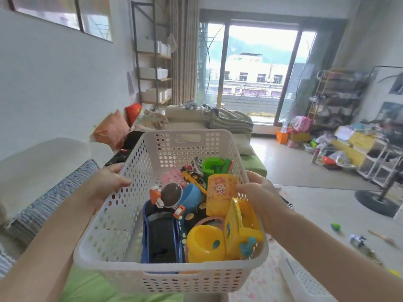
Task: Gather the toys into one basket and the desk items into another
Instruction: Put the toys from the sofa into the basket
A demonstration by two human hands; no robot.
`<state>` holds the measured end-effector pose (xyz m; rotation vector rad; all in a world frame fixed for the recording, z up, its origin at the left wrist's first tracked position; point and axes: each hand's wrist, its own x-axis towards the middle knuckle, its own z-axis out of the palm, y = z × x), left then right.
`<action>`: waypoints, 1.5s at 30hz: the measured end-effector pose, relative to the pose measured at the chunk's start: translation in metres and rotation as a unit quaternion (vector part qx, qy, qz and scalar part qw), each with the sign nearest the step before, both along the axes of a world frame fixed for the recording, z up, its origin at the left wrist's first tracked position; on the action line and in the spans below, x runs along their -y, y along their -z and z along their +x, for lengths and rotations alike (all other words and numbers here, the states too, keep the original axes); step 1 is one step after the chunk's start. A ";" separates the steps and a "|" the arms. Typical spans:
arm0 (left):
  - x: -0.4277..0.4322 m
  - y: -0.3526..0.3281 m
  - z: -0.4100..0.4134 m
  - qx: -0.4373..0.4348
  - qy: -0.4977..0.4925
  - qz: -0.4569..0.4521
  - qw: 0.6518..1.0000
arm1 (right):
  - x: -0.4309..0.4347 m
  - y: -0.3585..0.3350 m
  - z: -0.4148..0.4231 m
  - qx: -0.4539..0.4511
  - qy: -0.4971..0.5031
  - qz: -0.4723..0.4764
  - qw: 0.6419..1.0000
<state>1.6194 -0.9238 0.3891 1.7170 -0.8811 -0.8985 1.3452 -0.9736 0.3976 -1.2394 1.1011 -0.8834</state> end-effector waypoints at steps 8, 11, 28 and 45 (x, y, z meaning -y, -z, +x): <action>0.062 0.004 -0.087 -0.007 0.083 0.000 0.997 | 0.014 0.006 -0.101 0.034 0.078 0.002 0.996; 0.084 0.003 -0.132 -0.012 0.126 -0.004 0.992 | 0.017 0.007 -0.148 0.036 0.120 0.004 0.992; 0.149 -0.008 -0.416 -0.021 0.362 0.018 0.932 | -0.043 -0.006 -0.379 -0.007 0.373 -0.019 0.928; 0.164 0.015 -0.614 0.005 0.594 0.016 0.804 | -0.124 0.032 -0.473 0.049 0.615 -0.005 0.787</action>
